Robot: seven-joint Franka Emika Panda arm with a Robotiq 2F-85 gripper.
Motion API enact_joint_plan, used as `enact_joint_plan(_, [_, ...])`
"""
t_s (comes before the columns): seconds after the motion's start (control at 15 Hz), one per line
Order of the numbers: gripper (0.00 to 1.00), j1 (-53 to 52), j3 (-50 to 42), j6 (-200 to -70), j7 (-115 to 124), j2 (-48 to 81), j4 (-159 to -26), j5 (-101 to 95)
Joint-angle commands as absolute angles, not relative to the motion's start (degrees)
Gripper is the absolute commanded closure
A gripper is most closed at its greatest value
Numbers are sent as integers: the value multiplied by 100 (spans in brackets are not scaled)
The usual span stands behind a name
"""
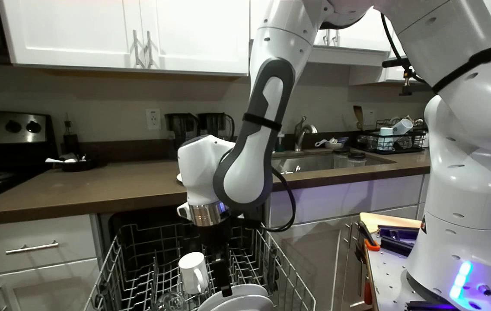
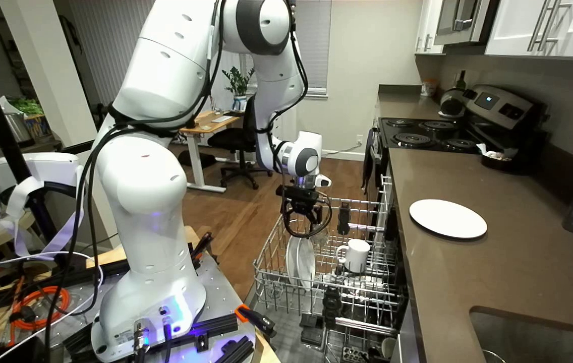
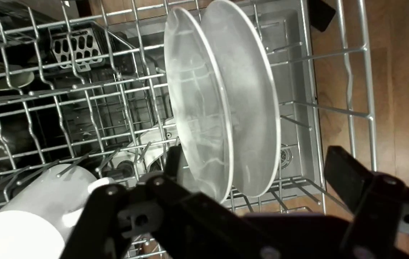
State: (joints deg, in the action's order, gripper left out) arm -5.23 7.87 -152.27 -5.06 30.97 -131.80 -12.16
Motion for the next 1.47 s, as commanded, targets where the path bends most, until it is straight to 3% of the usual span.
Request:
enact_joint_plan(0.0, [0, -486, 807, -15290, -936, 3323, -13072, -1119])
enact_joint_plan(1.4, [0, -290, 378, -15970, -1515, 3619, -13122, -1473])
